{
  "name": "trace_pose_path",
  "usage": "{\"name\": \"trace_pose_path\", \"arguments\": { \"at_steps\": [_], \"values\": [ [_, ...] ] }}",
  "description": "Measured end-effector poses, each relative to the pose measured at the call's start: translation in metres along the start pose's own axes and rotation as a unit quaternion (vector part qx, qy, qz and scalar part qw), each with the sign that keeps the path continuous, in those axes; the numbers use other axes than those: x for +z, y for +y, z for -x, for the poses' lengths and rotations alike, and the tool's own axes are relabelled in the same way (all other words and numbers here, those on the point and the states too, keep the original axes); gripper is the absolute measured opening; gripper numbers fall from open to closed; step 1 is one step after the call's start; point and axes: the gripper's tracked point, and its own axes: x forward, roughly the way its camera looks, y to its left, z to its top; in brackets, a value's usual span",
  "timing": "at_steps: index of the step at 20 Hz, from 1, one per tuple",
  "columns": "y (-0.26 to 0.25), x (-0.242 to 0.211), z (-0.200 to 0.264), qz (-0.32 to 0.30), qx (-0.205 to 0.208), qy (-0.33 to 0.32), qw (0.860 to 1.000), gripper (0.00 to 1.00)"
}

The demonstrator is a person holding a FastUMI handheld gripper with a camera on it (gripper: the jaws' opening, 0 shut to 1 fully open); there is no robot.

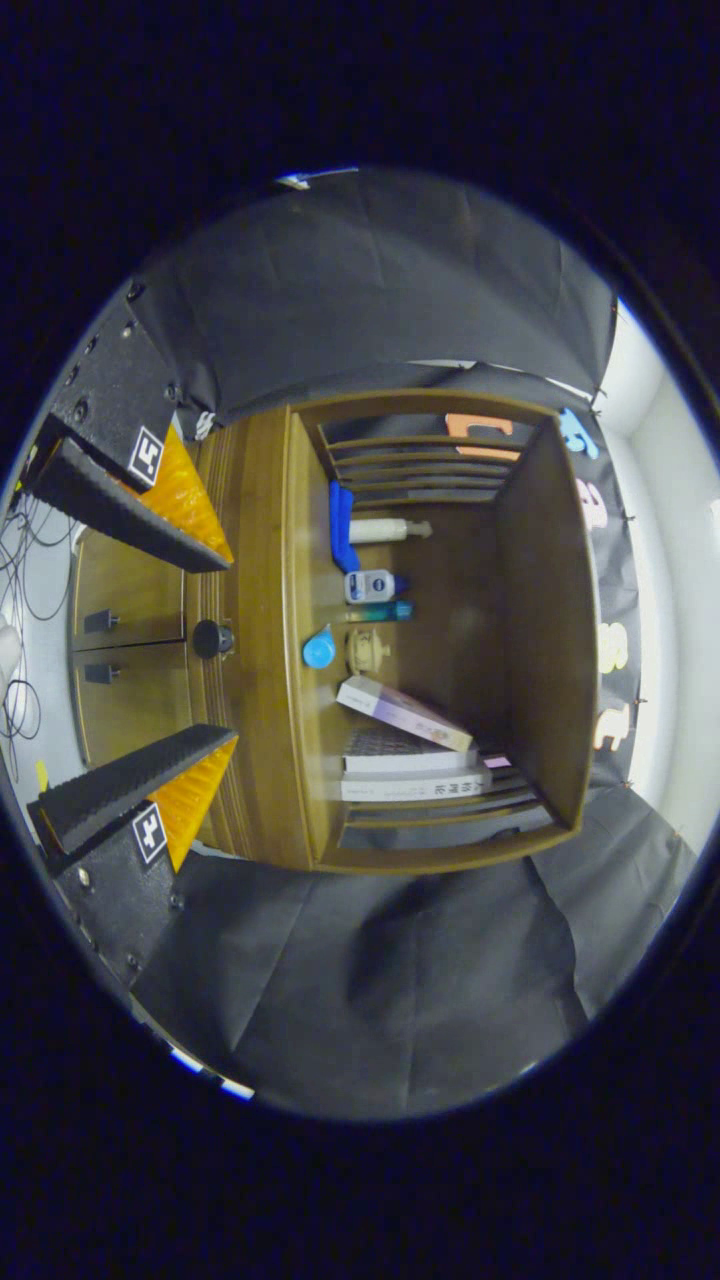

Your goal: Pull open the drawer, take out the items inside it, and place them on the countertop above the cabinet.

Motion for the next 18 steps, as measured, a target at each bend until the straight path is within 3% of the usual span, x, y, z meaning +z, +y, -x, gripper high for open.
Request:
{"name": "trace_pose_path", "arguments": {
  "at_steps": [8, 18],
  "values": [
    [-0.006, 0.016, 0.067, 0.010, -0.002, -0.021, 1.000, 1.00],
    [-0.001, 0.018, 0.090, 0.021, 0.007, -0.026, 0.999, 1.00]
  ]
}}
